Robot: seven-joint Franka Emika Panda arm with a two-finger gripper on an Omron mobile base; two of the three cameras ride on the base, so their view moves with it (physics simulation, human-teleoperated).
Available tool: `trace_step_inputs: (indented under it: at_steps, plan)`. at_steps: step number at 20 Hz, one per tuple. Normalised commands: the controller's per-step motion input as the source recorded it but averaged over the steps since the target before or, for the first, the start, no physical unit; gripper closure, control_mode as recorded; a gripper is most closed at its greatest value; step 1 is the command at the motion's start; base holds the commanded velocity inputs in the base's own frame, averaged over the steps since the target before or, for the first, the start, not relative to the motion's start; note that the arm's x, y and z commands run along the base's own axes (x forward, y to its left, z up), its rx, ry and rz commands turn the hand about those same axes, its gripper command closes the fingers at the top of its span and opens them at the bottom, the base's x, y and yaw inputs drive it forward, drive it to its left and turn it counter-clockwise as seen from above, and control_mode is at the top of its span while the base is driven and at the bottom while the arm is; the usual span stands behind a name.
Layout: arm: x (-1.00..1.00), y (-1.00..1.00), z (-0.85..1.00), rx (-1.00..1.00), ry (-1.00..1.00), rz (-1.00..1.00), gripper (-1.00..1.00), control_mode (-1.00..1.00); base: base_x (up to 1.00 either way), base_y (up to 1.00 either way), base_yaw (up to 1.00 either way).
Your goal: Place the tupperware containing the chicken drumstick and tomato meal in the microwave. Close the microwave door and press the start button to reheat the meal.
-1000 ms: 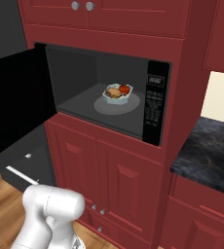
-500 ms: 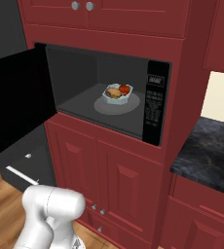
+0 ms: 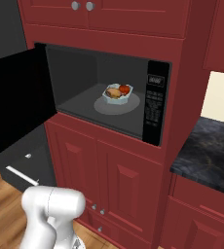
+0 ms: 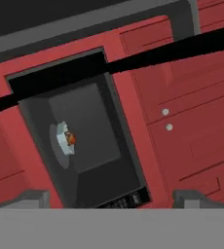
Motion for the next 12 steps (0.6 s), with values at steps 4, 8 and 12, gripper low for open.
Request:
trace_step_inputs:
  at_steps: [4,8,12]
  plan:
    - [0.05,0.72,-0.09,-0.06,0.00,-0.02,-1.00,-1.00,0.00,0.00,0.00]
    - [0.13,0.68,-0.12,-0.03,0.00,-0.02,-1.00,-1.00,0.00,0.00,0.00]
    - [0.26,0.63,-0.15,-0.01,0.01,-0.02,-1.00,-1.00,0.00,0.00,0.00]
